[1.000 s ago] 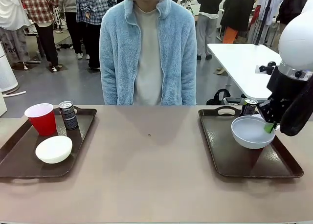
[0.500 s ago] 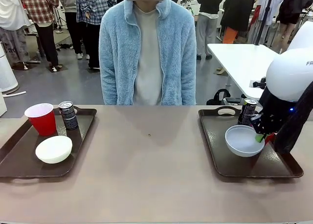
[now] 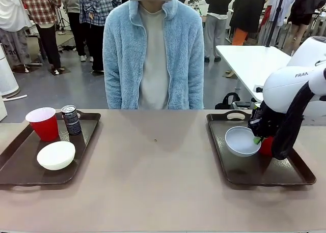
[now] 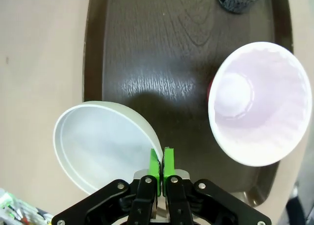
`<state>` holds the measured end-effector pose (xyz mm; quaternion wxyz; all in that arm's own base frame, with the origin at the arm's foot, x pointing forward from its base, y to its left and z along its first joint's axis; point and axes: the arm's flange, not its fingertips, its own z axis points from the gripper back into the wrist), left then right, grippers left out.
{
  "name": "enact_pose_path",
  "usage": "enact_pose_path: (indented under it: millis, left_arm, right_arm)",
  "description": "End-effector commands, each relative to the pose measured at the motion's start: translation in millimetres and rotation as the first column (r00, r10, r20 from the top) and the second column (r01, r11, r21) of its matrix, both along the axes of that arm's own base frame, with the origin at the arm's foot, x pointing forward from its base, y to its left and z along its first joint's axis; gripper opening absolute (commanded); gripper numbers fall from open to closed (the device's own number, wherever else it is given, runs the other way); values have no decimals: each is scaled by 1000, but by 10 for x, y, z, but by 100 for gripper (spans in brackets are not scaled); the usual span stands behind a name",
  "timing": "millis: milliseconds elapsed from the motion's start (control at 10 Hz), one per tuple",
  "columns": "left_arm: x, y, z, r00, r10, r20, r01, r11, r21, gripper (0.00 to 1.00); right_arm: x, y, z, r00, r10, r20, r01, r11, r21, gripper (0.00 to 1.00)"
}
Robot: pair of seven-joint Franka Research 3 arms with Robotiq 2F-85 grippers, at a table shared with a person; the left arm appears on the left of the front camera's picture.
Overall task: Prepare tableware on both trays.
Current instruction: Pick up a Picnic Bowl from the table and place it on a Handle tray.
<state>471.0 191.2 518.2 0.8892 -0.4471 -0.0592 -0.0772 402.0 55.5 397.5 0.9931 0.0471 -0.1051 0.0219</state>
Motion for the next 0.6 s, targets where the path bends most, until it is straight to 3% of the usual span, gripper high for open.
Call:
enact_pose_path:
  millis: [0,400,500]
  left_arm:
    - [-22,-4,20,1000,-6,-1,6,1000,6,100]
    - [-22,-4,20,1000,-6,-1,6,1000,6,100]
    - [-22,-4,20,1000,-6,-1,6,1000,6,100]
  right_arm:
    - [-33,-15,36,1000,4,-10,-4,1000,-6,0]
    - [-14,3,13,1000,3,-5,-3,1000,0,4]
    - [79,-12,-56,999,6,-35,-6,1000,18,4]
